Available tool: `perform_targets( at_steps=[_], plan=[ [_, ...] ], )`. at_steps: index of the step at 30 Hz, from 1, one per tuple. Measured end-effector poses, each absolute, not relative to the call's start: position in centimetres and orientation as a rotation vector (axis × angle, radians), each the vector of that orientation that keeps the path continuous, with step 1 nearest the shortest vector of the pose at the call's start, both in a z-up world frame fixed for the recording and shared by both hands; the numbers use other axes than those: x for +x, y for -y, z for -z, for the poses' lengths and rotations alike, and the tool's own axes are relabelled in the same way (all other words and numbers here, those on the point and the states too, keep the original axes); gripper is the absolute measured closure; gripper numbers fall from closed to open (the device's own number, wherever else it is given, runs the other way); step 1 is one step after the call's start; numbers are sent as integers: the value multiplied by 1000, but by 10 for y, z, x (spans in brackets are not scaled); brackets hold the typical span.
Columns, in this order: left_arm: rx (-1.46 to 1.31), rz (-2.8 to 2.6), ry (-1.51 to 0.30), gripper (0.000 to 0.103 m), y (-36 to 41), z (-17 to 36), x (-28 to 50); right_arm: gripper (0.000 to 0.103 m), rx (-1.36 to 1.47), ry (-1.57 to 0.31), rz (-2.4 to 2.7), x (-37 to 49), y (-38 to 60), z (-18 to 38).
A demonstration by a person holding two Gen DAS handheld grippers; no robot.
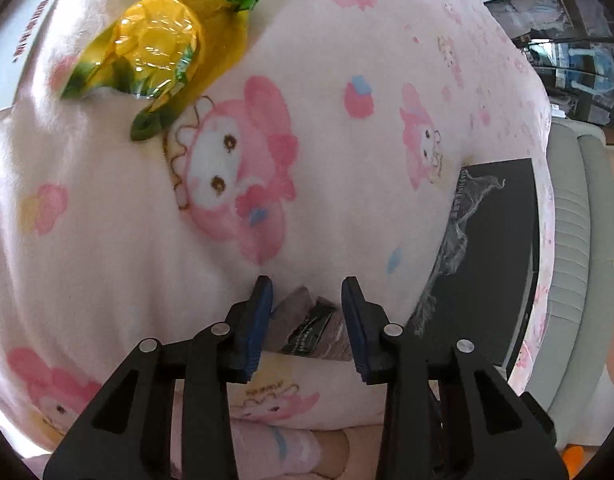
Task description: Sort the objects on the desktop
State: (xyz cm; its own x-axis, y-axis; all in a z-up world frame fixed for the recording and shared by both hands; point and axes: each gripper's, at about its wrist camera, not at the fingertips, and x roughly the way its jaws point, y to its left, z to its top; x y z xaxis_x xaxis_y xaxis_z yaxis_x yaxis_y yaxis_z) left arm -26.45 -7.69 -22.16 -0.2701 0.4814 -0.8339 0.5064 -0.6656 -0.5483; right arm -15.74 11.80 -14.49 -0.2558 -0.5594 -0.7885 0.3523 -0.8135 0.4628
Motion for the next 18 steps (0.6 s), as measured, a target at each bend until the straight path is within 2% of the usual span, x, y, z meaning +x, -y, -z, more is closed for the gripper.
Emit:
perform_targets(
  at_steps=[3, 8, 18],
  plan=[
    [1842, 2139, -1266, 68, 81, 214, -259, 89, 1422, 233, 2144, -169, -119, 146],
    [1785, 2140, -1186, 68, 81, 207, -273, 74, 1486, 193, 2163, -191, -110, 163],
    [1907, 2137, -1118, 69, 82, 214, -306, 71, 1501, 300, 2110, -206, -105, 188]
  ],
)
